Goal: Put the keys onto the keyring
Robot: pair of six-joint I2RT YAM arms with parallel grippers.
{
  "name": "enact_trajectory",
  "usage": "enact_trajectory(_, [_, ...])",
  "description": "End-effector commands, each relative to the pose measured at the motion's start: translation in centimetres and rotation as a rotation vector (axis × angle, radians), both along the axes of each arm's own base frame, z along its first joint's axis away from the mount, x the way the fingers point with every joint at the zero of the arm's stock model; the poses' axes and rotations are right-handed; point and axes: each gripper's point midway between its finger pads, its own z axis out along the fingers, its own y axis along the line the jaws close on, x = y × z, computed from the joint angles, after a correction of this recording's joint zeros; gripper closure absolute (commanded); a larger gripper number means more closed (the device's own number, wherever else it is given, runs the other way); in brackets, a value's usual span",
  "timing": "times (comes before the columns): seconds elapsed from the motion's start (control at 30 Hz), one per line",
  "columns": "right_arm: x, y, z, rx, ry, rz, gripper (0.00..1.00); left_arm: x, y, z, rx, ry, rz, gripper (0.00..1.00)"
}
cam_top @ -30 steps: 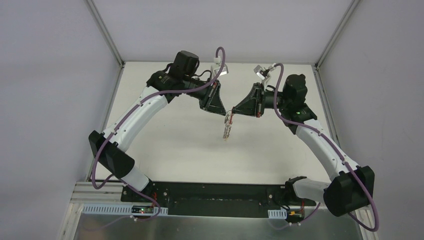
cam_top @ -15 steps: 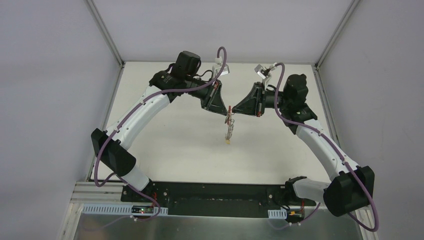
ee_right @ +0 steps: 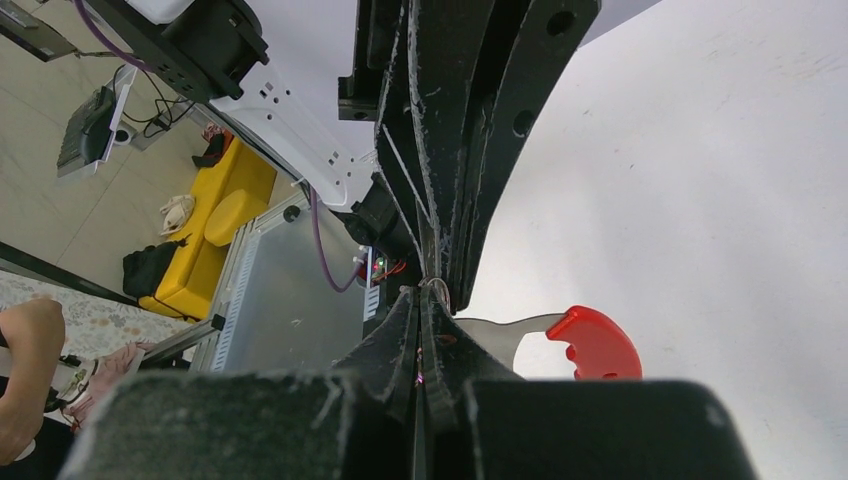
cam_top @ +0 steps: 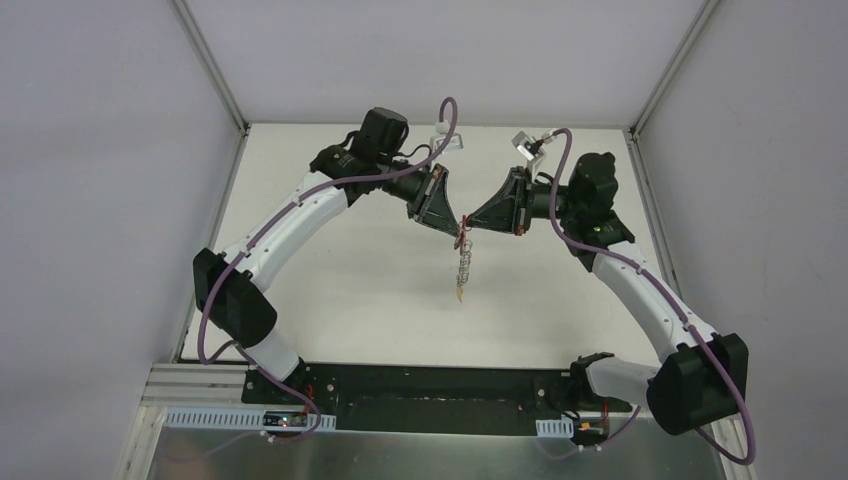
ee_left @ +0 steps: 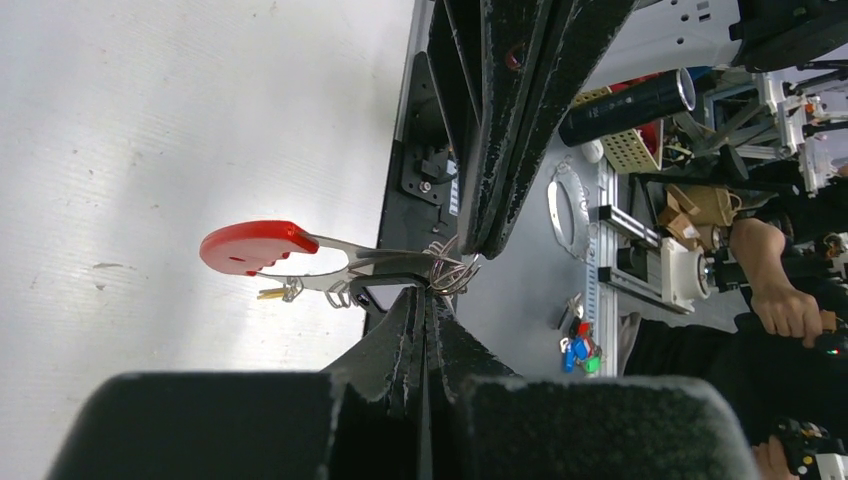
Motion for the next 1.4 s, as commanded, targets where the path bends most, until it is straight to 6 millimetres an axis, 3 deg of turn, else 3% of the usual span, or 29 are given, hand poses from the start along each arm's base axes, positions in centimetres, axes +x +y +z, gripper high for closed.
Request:
enact_trajectory(0.0, [-0.9, -0.5, 2.5, 0.044, -0.117, 0.012, 1.00, -0.6, -0.2, 0.6, -0.040, 0.005, -0.039, 1.00])
enact_trajectory(0.33, [-0.8, -0.5, 2.4, 0.047, -0.112, 0.011, 1.00, -0.6, -0.1, 0.6, -0.037, -0.005, -0.037, 1.00])
enact_trajectory(0.5, [-0.9, -0.7, 2.1, 0.045, -0.112, 0.010, 1.00, -0.5, 0.6, 1.3, -0.018, -0.084, -0.025, 0.78])
enact_trajectory(0.73, [-1.1, -0.8, 1.7, 0.052, -0.095, 0.022, 1.00, -0.1, 1.5, 2.8, -0.013, -0.212, -0.002, 0.65])
enact_trajectory(0.9, [-0.9, -0.7, 1.6, 0.063, -0.081, 0.024, 1.00, 0.4, 0.8, 3.5, -0.020, -0.234, -0.004, 0.62])
enact_trajectory(1.37, [-0.1, -0.7, 1.5, 0.064, -0.039, -0.003, 1.00, -0.5, -0.3, 2.8, -0.031, -0.220, -0.039, 0.65])
